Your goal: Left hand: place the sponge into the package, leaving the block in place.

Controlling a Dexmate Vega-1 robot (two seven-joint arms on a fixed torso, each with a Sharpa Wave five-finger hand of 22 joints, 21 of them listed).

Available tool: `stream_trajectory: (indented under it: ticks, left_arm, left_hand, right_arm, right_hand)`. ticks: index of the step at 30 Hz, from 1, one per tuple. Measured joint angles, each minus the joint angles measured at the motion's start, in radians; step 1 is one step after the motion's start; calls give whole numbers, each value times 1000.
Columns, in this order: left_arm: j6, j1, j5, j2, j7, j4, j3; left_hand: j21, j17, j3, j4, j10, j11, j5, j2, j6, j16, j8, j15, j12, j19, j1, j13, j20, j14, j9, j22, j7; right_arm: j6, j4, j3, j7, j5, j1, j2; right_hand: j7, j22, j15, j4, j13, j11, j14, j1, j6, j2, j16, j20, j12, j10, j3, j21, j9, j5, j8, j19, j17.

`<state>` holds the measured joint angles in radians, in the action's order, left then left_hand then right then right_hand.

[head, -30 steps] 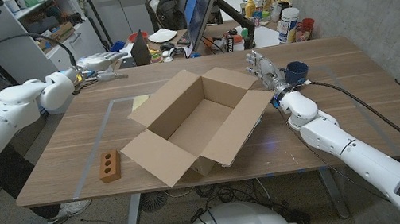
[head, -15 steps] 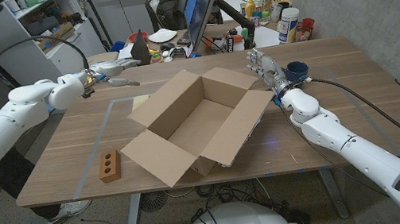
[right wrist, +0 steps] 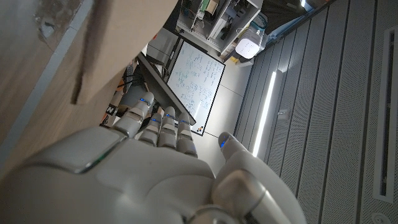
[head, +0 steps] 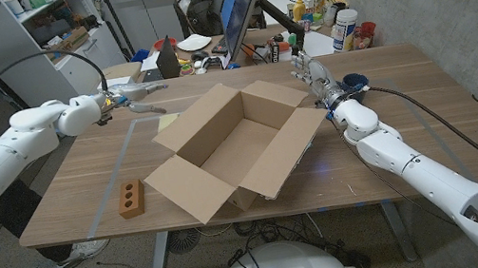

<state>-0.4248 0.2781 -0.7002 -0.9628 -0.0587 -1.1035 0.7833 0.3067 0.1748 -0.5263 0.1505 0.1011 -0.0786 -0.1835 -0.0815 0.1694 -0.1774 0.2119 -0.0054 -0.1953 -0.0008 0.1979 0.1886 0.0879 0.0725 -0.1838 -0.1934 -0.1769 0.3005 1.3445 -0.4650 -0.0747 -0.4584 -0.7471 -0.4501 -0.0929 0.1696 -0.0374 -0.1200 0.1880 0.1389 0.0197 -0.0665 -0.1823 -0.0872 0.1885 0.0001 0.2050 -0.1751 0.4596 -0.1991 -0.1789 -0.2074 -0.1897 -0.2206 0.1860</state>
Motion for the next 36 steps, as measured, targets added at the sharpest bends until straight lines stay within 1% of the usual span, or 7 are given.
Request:
stream_trajectory:
  ticks: [9,15,19,20,23,27,36]
  left_arm:
    - [13,-16,-23,33,0,49,26]
    - [15,-45,-44,68,5,103,65]
    - [15,-52,-55,76,11,113,74]
    - [15,-64,-57,89,12,135,92]
    - [12,-70,-62,95,17,144,101]
    - [0,-90,-66,117,25,187,133]
    - [-11,-107,-66,130,24,208,169]
  left_hand:
    - [-4,0,3,-3,5,-5,0,-4,0,0,-5,5,0,-5,4,0,5,5,0,0,0]
    - [-4,0,3,-3,11,0,-5,-4,4,0,-5,5,0,-5,4,0,5,5,0,0,4]
    - [-4,0,3,-3,11,0,-5,-8,4,0,-5,1,0,-5,8,0,5,10,0,0,4]
    - [-4,0,3,-3,10,0,-5,-8,4,0,-5,0,0,-5,8,0,5,10,0,0,4]
    - [-4,0,3,-3,11,-1,-5,-8,4,0,-5,0,0,-5,8,0,5,10,0,0,4]
    - [-8,0,3,-3,16,-5,-5,-8,4,0,-5,0,0,-5,8,0,5,10,0,0,4]
    - [-8,0,5,0,16,-5,-5,-9,4,0,-5,0,0,-5,18,0,5,10,0,0,4]
  right_arm:
    - [6,9,-1,6,5,1,-6]
    - [10,18,-1,11,7,-1,-10]
    - [12,19,-1,12,7,-2,-11]
    - [14,19,-2,14,8,-2,-11]
    - [17,19,-3,17,9,0,-10]
    - [18,12,-8,23,12,7,-6]
    - [19,-2,-15,33,15,20,2]
  right_hand:
    - [0,0,0,0,0,0,0,0,0,0,0,0,0,0,0,0,0,0,0,0,0]
    - [0,0,0,0,0,0,0,0,0,0,0,0,0,0,0,0,0,0,0,0,0]
    - [0,0,0,0,0,0,0,0,0,0,0,0,0,0,0,0,0,0,0,0,0]
    - [0,0,0,0,0,0,0,0,0,0,0,0,0,0,0,0,0,0,0,0,0]
    - [0,0,0,0,0,0,0,0,0,0,0,0,0,0,0,0,0,0,0,0,0]
    - [0,0,0,0,0,0,0,0,0,0,0,0,0,0,0,0,0,0,0,0,0]
    - [0,0,0,0,0,0,0,0,0,0,0,0,0,0,0,0,0,0,0,0,0]
